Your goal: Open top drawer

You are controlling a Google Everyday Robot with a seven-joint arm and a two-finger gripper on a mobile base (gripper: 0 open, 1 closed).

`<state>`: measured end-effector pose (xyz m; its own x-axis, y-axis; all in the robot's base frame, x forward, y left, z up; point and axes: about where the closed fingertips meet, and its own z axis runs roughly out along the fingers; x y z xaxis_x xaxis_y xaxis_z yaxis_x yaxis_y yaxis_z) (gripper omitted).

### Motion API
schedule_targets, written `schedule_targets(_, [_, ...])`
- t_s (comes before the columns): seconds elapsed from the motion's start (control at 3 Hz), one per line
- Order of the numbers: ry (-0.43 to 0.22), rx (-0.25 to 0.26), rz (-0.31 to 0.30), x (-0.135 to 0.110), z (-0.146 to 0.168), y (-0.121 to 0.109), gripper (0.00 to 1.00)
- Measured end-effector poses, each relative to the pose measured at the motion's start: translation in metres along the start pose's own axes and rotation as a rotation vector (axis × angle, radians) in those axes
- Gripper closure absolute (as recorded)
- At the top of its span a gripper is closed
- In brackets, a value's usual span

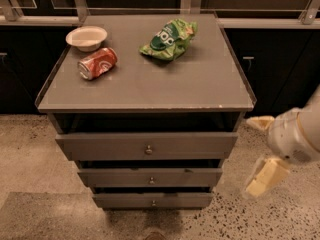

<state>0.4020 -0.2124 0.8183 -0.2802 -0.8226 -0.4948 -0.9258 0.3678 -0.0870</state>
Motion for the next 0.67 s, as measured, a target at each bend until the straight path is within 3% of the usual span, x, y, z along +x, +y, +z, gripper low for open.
schedule_targets(0.33, [-0.063, -0.007, 0.042, -0.003, 0.013, 0.003, 0.00])
schedule_targets(0.67, [-0.069, 0.000, 0.052, 0.007, 0.016, 0.002, 0.00])
